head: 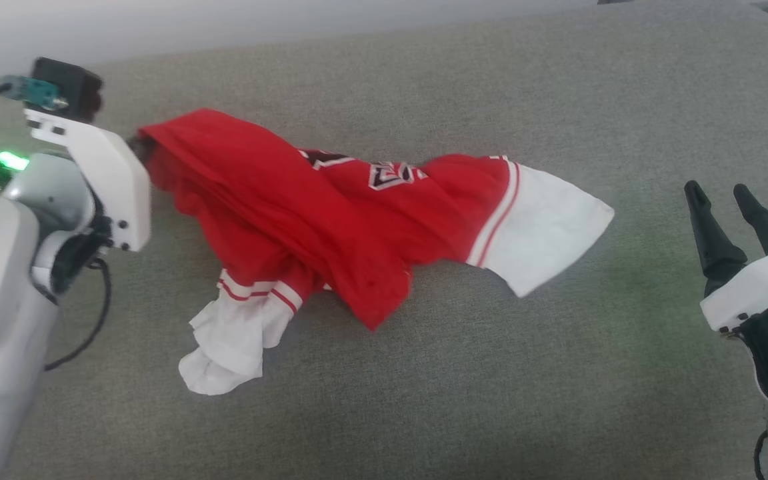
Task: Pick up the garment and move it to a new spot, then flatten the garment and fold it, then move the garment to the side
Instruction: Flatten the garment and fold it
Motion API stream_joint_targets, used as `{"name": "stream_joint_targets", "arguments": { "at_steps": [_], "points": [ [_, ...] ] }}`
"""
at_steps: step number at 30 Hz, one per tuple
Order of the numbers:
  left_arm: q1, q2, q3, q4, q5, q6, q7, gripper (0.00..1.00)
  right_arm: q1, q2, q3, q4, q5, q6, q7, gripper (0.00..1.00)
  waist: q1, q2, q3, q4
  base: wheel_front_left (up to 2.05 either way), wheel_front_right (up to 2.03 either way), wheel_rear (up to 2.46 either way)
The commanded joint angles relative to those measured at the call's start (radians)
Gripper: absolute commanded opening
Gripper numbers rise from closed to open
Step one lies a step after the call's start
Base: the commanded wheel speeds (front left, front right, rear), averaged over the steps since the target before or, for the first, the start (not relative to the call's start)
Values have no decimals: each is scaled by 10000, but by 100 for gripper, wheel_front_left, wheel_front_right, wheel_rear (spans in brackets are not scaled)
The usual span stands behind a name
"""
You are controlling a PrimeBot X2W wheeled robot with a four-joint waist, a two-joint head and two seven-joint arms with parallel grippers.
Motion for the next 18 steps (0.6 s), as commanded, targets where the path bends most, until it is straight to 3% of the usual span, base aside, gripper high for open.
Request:
{"name": "stream_joint_targets", "arguments": {
  "at_steps": [1, 6, 7, 8, 10, 11, 12, 18],
  "points": [
    [-131, 45, 30, 163, 131, 57, -133, 0, -127, -2, 11, 5, 4, -10, -74, 100, 0, 0, 47, -5, 0, 0, 0],
    [-254, 74, 152, 1062, 69, 168, -418, 0, -182, 13, 26, 47, 19, -10, -129, 100, 0, 0, 193, -10, 0, 0, 0],
    [-230, 33, 180, 1242, -6, 201, -418, 8, -184, 15, 24, 63, 19, -10, -119, 100, 0, 0, 209, -5, 0, 0, 0],
    [-207, 16, 191, 1415, -23, 192, -418, 27, -178, 18, 29, 80, 21, -10, -127, 100, 0, 0, 223, 3, 0, 0, 0],
    [-230, -40, 184, 1657, -92, 124, -447, 42, -179, 15, 26, 125, 4, -10, -122, 100, 0, 0, 229, 33, 0, 0, 0],
    [-272, -86, 187, 1752, -162, 93, -420, 68, -178, 16, 12, 135, -10, -10, -120, 100, 0, 0, 223, 58, 0, 0, 0],
    [-337, -118, 157, 1810, -191, 59, -354, 100, -175, 16, 5, 147, -16, -10, -107, 100, 0, 0, 212, 87, 0, 0, 0],
    [-694, -297, -252, 1518, -263, -184, 146, 100, -140, -9, -45, 157, -85, -10, -39, 100, 0, 0, 70, 314, 0, 0, 0]
  ]
}}
